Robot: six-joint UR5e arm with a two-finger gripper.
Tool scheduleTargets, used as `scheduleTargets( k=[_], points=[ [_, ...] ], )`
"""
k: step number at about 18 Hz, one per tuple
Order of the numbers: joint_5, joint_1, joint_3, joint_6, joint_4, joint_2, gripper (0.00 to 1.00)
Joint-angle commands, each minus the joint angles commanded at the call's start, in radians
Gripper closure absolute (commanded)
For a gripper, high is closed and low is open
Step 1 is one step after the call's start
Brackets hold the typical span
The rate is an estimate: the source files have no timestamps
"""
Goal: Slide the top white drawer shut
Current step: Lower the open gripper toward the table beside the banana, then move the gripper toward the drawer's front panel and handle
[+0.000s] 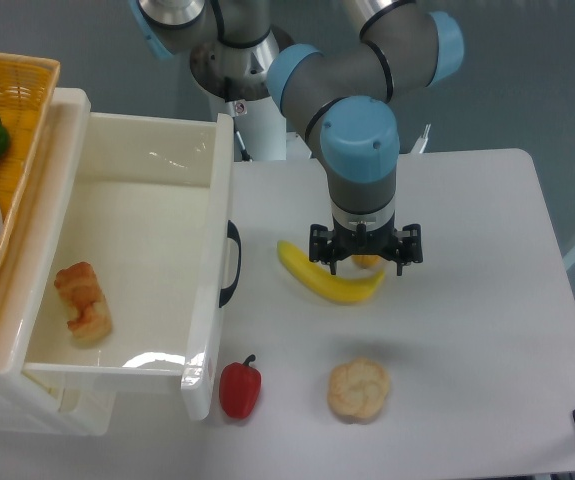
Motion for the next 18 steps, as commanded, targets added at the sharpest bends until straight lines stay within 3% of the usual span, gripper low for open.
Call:
scheduleTargets(
  k=[3, 12, 18],
  points=[
    [-0.023, -0.002, 0.000, -0.126, 0.000, -0.024, 0.00],
    [-0.238, 0.002, -0.002, -0.166, -0.009, -0.034, 0.00],
    [-0.273, -0.018, -0.014, -0.167, -0.011, -0.037, 0.00]
  ],
)
